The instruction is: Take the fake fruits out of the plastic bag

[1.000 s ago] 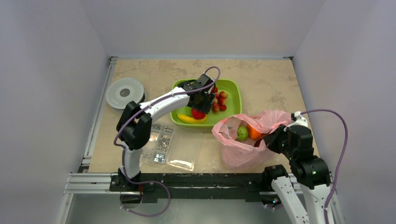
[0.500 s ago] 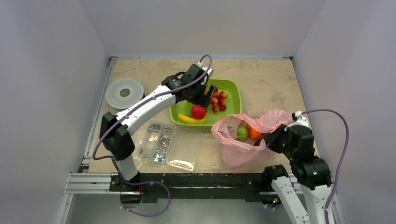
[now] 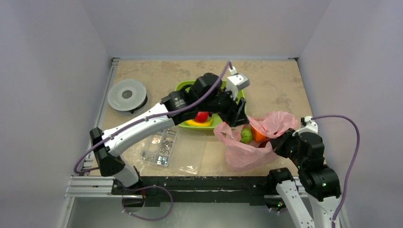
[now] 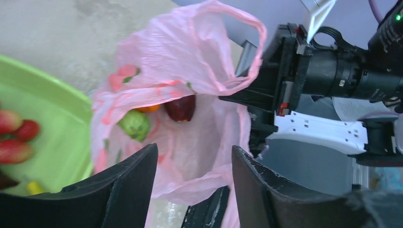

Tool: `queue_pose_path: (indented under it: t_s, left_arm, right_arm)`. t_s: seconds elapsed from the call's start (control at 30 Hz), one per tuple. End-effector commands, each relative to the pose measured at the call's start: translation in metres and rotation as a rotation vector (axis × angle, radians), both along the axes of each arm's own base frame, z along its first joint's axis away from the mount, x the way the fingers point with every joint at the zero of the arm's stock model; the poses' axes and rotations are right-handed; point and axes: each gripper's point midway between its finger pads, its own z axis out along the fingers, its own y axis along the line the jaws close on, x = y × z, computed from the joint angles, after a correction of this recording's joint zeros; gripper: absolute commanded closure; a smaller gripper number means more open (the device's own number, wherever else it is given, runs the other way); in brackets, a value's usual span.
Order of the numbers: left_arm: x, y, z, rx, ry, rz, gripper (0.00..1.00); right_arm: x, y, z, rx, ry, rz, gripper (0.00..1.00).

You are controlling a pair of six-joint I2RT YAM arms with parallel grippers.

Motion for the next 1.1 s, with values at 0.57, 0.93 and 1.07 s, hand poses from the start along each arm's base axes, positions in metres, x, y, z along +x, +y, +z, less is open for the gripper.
queue_pose_path:
  t_s: [0.57, 0.93, 1.07]
  left_arm:
    - [-0.046, -0.097, -0.133, 0.112, 0.04, 0.058, 0.68]
    - [-0.025, -0.138, -0.17, 0.021, 0.094, 0.063, 0.47]
    - [-0.021, -0.149, -0.189, 0.008, 0.093, 0.044, 0.51]
  right_arm:
    - [-0.012, 0.004, 0.055, 0.076, -0.266, 0.022, 1.0]
    - [0.014, 0.009, 0.029, 0.039, -0.036, 0.017, 1.0]
    - [0.017, 0.013, 0.024, 0.006, 0.018, 0.073, 1.0]
